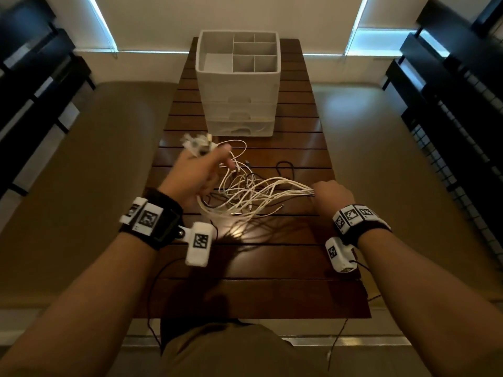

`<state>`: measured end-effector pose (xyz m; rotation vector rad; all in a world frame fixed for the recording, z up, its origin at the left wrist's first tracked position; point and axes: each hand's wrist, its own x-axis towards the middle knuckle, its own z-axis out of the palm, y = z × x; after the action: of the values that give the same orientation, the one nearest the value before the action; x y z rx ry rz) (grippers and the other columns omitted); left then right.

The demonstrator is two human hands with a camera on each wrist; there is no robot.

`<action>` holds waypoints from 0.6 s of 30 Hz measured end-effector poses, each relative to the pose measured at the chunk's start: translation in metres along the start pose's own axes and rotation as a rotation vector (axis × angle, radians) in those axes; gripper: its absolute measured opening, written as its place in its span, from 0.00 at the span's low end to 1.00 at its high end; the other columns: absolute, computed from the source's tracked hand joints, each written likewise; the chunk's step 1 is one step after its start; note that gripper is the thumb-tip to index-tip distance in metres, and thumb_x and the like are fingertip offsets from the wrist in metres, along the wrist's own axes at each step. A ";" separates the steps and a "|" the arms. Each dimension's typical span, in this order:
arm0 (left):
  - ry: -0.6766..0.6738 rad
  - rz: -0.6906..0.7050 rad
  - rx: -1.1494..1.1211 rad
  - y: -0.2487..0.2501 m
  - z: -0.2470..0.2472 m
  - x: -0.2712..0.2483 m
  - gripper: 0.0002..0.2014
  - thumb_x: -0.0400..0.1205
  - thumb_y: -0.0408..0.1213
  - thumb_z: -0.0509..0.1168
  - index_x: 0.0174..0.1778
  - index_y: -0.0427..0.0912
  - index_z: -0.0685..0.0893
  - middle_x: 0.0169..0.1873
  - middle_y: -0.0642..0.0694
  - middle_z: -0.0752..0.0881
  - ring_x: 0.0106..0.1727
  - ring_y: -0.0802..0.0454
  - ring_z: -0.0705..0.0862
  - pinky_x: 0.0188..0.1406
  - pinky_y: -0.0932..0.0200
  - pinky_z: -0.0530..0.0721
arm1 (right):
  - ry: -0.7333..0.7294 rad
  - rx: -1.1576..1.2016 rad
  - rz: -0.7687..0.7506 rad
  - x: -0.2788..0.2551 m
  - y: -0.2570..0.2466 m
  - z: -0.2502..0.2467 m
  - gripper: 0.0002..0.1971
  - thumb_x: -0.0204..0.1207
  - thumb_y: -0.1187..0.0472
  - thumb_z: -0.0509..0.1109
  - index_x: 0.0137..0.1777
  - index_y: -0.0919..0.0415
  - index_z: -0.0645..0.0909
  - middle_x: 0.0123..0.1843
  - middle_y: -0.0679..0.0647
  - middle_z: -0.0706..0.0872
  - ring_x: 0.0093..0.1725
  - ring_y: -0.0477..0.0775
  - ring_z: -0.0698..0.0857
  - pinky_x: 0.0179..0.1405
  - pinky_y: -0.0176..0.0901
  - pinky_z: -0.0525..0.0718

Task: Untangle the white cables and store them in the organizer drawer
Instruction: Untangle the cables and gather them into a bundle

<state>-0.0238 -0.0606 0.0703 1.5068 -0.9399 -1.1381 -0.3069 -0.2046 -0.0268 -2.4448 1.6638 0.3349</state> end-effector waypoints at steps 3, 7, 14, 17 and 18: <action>-0.179 0.088 0.242 -0.012 0.047 0.003 0.16 0.89 0.52 0.68 0.60 0.44 0.92 0.27 0.53 0.81 0.23 0.58 0.74 0.21 0.64 0.71 | 0.001 -0.014 -0.030 -0.005 -0.001 -0.002 0.10 0.86 0.57 0.64 0.57 0.57 0.85 0.53 0.60 0.88 0.51 0.67 0.88 0.45 0.54 0.83; -0.242 0.114 0.494 -0.039 0.105 0.020 0.22 0.84 0.59 0.70 0.62 0.46 0.92 0.58 0.43 0.93 0.55 0.52 0.91 0.58 0.47 0.89 | 0.027 0.025 -0.086 -0.013 -0.009 -0.015 0.10 0.84 0.53 0.68 0.54 0.58 0.87 0.49 0.60 0.88 0.49 0.67 0.89 0.45 0.54 0.85; -0.292 0.131 0.754 -0.067 0.132 0.040 0.09 0.85 0.49 0.74 0.42 0.51 0.84 0.42 0.46 0.90 0.45 0.45 0.87 0.43 0.52 0.81 | 0.116 0.030 -0.308 -0.031 -0.011 -0.029 0.15 0.83 0.42 0.72 0.57 0.52 0.89 0.49 0.59 0.90 0.50 0.63 0.88 0.47 0.53 0.84; -0.319 0.179 0.929 -0.063 0.128 0.043 0.09 0.86 0.47 0.71 0.40 0.55 0.83 0.38 0.50 0.88 0.42 0.44 0.88 0.43 0.51 0.85 | 0.119 0.086 -0.344 -0.036 -0.006 -0.026 0.21 0.79 0.34 0.74 0.52 0.53 0.89 0.44 0.56 0.89 0.41 0.57 0.81 0.41 0.48 0.78; -0.338 0.196 0.950 -0.061 0.126 0.042 0.10 0.86 0.46 0.71 0.38 0.55 0.82 0.36 0.51 0.87 0.40 0.45 0.87 0.40 0.51 0.84 | 0.118 0.126 -0.353 -0.036 -0.005 -0.025 0.21 0.78 0.34 0.74 0.51 0.52 0.89 0.42 0.54 0.89 0.40 0.55 0.79 0.40 0.47 0.77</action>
<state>-0.1334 -0.1187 -0.0070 1.8985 -2.0024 -0.8335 -0.3127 -0.1768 0.0077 -2.6366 1.2126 0.0377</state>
